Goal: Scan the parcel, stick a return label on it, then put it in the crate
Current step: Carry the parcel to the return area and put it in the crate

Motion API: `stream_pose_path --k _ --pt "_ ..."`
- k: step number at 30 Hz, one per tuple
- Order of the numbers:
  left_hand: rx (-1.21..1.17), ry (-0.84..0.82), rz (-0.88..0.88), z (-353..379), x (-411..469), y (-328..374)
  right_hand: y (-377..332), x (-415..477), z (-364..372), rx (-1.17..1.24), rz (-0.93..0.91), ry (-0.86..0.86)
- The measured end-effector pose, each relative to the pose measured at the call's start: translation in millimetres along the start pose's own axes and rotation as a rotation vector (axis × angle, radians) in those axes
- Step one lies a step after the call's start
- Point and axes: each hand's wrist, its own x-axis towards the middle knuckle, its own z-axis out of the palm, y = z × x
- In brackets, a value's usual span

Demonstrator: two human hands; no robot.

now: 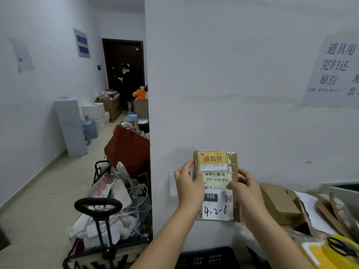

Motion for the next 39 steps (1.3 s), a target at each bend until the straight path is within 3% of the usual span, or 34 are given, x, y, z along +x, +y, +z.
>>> stream_pose_path --k 9,23,28,39 --pt "-0.017 -0.117 -0.021 59.7 114.1 -26.0 22.5 122.7 23.7 0.040 0.056 0.124" --pt "0.120 -0.081 -0.291 111.2 141.3 -144.8 110.2 212.3 2.8 -0.049 0.217 0.100" --pt "0.086 -0.103 -0.390 110.8 125.9 -185.0 181.0 220.3 1.5 -0.200 0.168 0.078" --pt "0.207 -0.171 -0.594 101.2 89.9 -323.9 340.3 180.2 -15.5 -0.420 0.443 -0.065"
